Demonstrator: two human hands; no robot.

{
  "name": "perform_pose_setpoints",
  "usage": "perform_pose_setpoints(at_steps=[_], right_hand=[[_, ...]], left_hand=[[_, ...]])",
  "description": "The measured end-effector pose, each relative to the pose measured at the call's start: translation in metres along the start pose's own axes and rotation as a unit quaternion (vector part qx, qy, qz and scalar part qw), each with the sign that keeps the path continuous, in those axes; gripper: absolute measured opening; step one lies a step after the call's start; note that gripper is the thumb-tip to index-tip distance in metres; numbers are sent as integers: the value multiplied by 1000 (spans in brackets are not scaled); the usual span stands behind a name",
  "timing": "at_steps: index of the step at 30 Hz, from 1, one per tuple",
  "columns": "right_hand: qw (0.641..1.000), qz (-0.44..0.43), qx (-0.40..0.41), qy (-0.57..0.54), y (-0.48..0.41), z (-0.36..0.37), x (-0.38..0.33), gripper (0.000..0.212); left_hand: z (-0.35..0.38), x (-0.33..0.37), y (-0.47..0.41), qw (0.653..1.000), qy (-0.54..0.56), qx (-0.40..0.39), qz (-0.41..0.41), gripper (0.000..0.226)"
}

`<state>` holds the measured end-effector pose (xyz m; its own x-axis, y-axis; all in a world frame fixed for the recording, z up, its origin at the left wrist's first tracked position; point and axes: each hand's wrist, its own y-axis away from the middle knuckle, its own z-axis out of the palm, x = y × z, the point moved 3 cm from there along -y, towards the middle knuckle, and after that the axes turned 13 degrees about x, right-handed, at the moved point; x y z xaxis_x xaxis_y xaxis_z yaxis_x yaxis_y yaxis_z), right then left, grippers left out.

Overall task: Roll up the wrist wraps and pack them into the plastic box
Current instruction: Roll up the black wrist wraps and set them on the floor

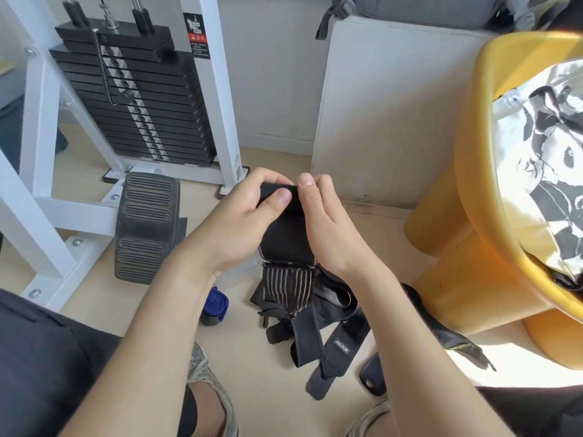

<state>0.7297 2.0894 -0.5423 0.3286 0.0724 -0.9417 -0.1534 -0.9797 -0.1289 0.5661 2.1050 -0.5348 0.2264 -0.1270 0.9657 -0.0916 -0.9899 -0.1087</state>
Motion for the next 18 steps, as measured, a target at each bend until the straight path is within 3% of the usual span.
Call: perform_pose_setpoints(at_steps=[4,9,12,14,18], right_hand=[[999,-51,4,12,-3,-2,-2,42],[993,-103,2,-53,-3,-5,-11,17],[992,-90,-24,-89,-1,-1,-11,6],[992,-76,-23,-101,0,2,-10,4],[994,-103,18,-26,-1,1,-9,26]], left_hand=[[0,-6,1,1000,23,-5,-9,28],[-1,-2,-2,997,67,38,-19,50],[-9,-5,-4,996,76,35,-9,37],[-13,-5,-4,995,99,18,7,20],[-11,-1,-1,995,95,-3,37,27]])
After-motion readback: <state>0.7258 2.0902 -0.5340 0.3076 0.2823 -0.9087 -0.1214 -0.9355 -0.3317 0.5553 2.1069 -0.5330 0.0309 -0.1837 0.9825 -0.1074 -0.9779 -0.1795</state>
